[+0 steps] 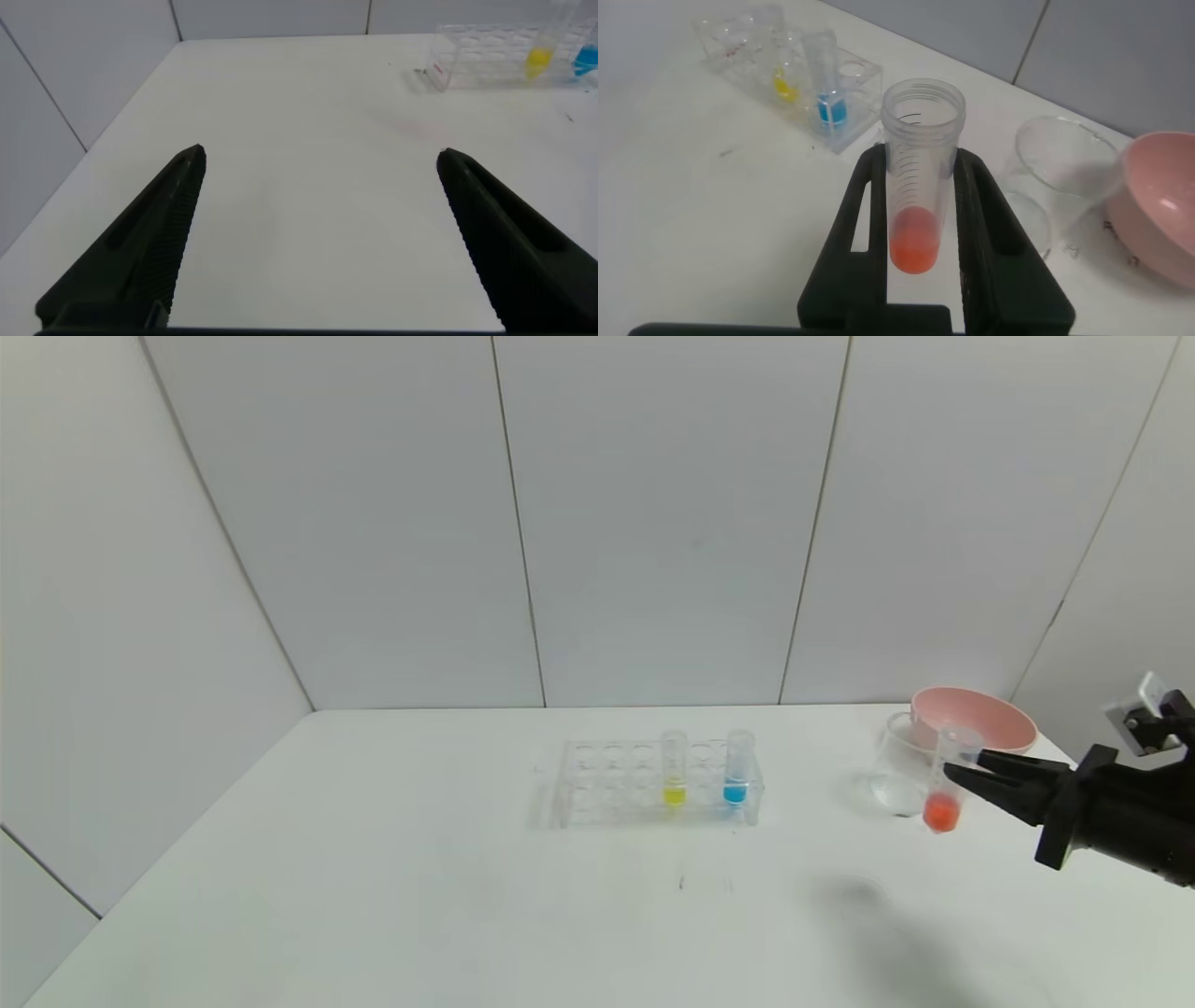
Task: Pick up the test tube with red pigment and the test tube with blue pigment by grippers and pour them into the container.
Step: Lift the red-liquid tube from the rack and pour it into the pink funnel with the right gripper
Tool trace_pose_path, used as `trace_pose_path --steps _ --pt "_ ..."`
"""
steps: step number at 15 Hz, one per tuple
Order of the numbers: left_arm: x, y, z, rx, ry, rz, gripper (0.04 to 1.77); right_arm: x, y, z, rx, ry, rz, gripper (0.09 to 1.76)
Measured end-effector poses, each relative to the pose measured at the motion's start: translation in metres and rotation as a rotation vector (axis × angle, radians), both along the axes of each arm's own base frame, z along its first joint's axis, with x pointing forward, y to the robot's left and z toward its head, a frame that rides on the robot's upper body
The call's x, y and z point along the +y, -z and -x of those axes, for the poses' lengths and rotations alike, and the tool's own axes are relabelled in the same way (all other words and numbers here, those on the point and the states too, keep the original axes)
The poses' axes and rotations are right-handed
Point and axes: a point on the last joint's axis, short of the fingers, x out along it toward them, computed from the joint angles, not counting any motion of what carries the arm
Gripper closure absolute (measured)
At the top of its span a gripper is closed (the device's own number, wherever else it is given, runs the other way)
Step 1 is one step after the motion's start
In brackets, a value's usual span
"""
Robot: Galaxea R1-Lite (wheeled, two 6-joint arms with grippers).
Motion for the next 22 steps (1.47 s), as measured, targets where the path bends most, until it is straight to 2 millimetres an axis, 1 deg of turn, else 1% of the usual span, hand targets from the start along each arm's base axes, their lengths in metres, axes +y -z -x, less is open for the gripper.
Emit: trace_pose_path --steps 2,4,8,10,12,15,19,22 --pt "0.000 0.000 0.000 0.000 0.000 0.000 0.05 -0.025 -0.005 -0.003 -0.007 0.029 0.034 1.35" --pt "0.000 0.000 0.000 0.000 0.000 0.000 0.05 -0.042 -0.012 -0.011 0.035 0.066 0.045 1.35" --pt "0.000 0.000 0.000 -0.001 0.000 0.000 0.05 -0.070 -0.041 -0.038 0.069 0.118 0.099 1.35" --pt "0.000 0.000 0.000 0.000 0.000 0.000 0.05 -0.079 -0.050 -0.054 0.091 0.123 0.140 1.35" --pt "0.000 0.000 0.000 0.000 0.000 0.000 0.05 -0.085 -0.055 -0.066 0.128 0.102 0.186 1.35" --pt "0.000 0.000 0.000 0.000 0.000 0.000 0.05 -0.088 -0.067 -0.082 0.172 0.050 0.245 1.35" --pt "0.000 0.000 0.000 0.001 0.000 0.000 0.05 -0.082 -0.086 -0.096 0.278 0.023 0.329 1.35" --pt "0.000 0.000 0.000 0.000 0.000 0.000 0.05 -0.077 -0.099 -0.105 0.349 -0.013 0.440 1.35"
